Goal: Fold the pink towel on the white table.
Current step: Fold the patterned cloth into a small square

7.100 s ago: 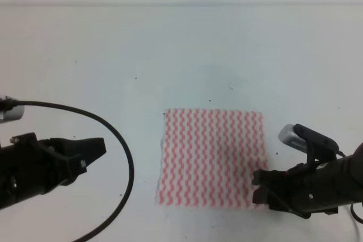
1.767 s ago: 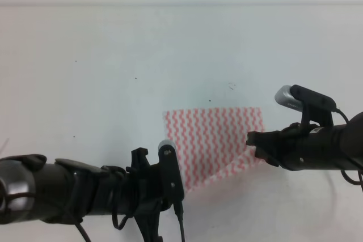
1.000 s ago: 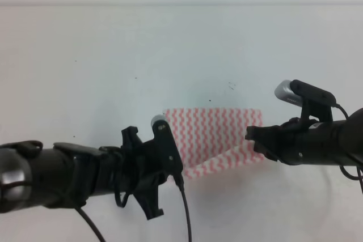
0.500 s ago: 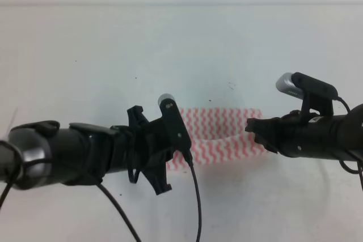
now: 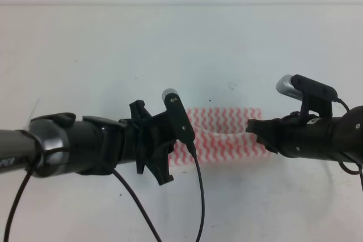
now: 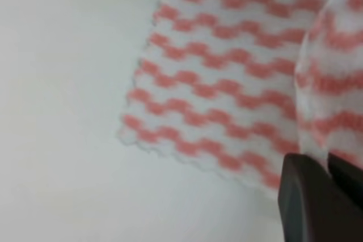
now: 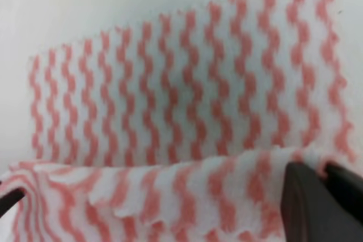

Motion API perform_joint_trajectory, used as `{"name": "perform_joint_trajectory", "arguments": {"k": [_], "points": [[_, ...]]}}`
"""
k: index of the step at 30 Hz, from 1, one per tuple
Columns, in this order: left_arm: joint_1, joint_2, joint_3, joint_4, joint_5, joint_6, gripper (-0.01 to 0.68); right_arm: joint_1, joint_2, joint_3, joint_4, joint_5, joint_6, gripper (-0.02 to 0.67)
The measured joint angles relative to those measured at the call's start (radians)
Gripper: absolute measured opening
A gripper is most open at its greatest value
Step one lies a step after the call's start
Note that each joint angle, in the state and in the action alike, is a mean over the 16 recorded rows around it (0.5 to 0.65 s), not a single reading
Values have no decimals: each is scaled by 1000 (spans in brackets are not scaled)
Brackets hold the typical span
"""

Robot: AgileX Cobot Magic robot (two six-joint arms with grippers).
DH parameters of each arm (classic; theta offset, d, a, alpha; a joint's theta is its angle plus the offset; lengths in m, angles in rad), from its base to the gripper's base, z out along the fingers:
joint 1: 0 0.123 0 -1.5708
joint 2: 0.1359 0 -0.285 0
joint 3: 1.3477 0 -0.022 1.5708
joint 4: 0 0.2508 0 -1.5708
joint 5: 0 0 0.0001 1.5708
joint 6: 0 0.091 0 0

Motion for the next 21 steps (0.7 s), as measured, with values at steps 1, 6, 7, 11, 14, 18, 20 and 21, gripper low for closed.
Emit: {"name": "perform_joint_trajectory", "arguments": {"k": [1,6,7,11,14,18,20,21], "points": [[0,1,-5,-5,-3,1,-3,0,0,0,1,-3,0,-17],[0,13,-27,0,-17,6,-3,0,0,0,5,-13,0,-17],[0,16,-31,0,-19,7,-3,0,1,0,6,-14,0,-17],[0,28,-43,-10,-23,10,-3,0,4,0,10,-15,0,-17],[0,36,-49,-15,-28,14,-3,0,7,0,13,-17,-1,-17],[0,47,-58,-15,-36,21,-3,0,12,-1,15,-18,-1,-17],[0,51,-64,-19,-38,24,-3,0,14,-3,16,-19,-1,-17],[0,52,-67,-19,-39,25,-3,0,15,-4,17,-19,-1,-17]]}}
